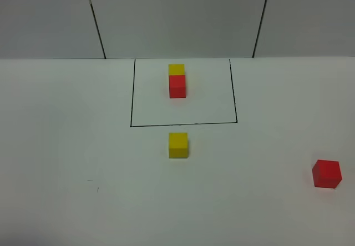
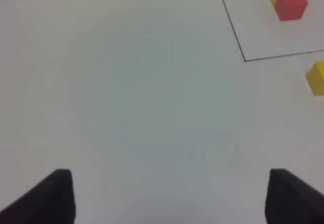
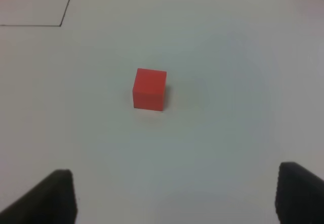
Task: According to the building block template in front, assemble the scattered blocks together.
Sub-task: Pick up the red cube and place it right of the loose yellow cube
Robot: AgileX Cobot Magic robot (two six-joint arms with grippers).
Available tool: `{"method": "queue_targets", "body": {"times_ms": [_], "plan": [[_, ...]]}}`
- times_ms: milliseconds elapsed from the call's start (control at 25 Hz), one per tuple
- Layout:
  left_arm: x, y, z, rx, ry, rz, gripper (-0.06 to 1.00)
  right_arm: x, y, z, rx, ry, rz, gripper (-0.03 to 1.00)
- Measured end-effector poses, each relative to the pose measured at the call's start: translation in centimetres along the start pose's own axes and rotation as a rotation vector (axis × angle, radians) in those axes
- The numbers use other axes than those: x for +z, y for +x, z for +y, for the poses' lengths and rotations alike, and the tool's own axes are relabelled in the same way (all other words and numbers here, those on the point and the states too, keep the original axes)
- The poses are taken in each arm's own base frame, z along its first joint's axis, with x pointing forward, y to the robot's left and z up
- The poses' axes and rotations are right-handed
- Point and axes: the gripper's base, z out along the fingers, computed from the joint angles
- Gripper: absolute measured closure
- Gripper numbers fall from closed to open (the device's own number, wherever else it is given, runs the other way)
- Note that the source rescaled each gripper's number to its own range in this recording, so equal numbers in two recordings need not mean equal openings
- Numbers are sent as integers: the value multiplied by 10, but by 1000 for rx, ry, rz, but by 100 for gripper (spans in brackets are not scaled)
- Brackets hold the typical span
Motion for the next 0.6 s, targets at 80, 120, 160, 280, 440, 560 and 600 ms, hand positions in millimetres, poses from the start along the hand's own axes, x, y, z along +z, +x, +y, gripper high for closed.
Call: {"method": "queue_targets", "body": {"times_ms": [80, 120, 160, 280, 440, 560, 600], "plan": [[-5, 11, -3, -7, 11, 16, 22, 0, 0, 0, 0, 0, 0, 33], [-6, 17, -4, -12, 12, 19, 22, 0, 0, 0, 0, 0, 0, 33], [-9, 22, -5, -13, 14, 18, 22, 0, 0, 0, 0, 0, 0, 33], [-11, 35, -8, -22, 31, 2, 22, 0, 0, 0, 0, 0, 0, 33], [-11, 52, -11, -25, 38, -13, 23, 0, 0, 0, 0, 0, 0, 33], [-8, 62, -12, -27, 40, -19, 25, 0, 0, 0, 0, 0, 0, 33], [-9, 65, -13, -26, 40, -25, 27, 0, 0, 0, 0, 0, 0, 33]]}}
